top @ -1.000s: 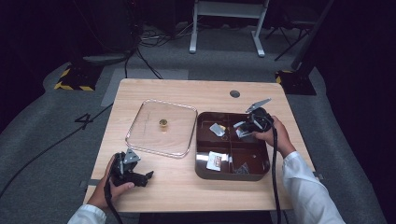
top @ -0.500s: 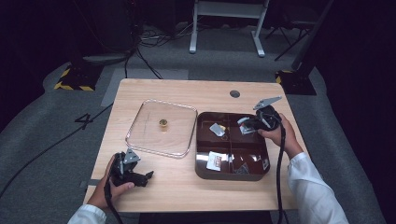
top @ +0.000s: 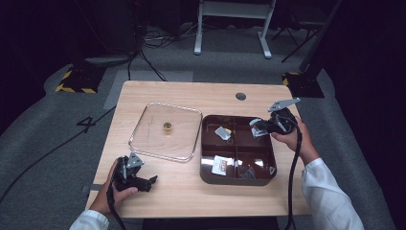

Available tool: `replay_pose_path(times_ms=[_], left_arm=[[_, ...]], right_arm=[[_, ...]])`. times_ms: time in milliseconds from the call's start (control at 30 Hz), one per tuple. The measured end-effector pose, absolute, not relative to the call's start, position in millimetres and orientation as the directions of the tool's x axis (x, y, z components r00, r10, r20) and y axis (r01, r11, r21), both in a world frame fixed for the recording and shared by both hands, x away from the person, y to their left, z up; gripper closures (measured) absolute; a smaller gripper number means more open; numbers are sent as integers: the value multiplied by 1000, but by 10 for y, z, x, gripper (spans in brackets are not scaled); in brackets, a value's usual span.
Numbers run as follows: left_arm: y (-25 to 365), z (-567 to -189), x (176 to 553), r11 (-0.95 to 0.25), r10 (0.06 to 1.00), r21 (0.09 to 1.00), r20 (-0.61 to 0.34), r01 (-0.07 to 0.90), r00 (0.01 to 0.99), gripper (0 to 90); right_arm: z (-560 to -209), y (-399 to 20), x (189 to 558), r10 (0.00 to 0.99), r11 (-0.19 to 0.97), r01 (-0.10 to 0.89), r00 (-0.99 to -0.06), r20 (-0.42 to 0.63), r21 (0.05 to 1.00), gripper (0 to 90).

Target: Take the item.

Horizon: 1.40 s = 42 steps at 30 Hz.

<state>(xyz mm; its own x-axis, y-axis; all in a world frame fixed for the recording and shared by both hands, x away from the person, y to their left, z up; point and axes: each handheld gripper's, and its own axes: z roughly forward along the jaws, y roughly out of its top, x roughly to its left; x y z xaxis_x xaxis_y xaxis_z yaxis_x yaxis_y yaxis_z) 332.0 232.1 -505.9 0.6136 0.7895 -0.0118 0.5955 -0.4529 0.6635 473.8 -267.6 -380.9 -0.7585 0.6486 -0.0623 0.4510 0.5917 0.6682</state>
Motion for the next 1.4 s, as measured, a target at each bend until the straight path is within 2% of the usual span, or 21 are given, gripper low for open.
replay_pose_path(times_ms=[667,1400], left_arm=[[2321,-5059,3320,-453,789,663,-11,595,614,3],[2321,-5059,3320,-454,789,663,-11,595,614,4]], right_arm=[[-3678,-2997,4540,662,561,441,-747,-59,700,827],[-3823,-3542,4291,709,515,489,-704,-30,704,827]])
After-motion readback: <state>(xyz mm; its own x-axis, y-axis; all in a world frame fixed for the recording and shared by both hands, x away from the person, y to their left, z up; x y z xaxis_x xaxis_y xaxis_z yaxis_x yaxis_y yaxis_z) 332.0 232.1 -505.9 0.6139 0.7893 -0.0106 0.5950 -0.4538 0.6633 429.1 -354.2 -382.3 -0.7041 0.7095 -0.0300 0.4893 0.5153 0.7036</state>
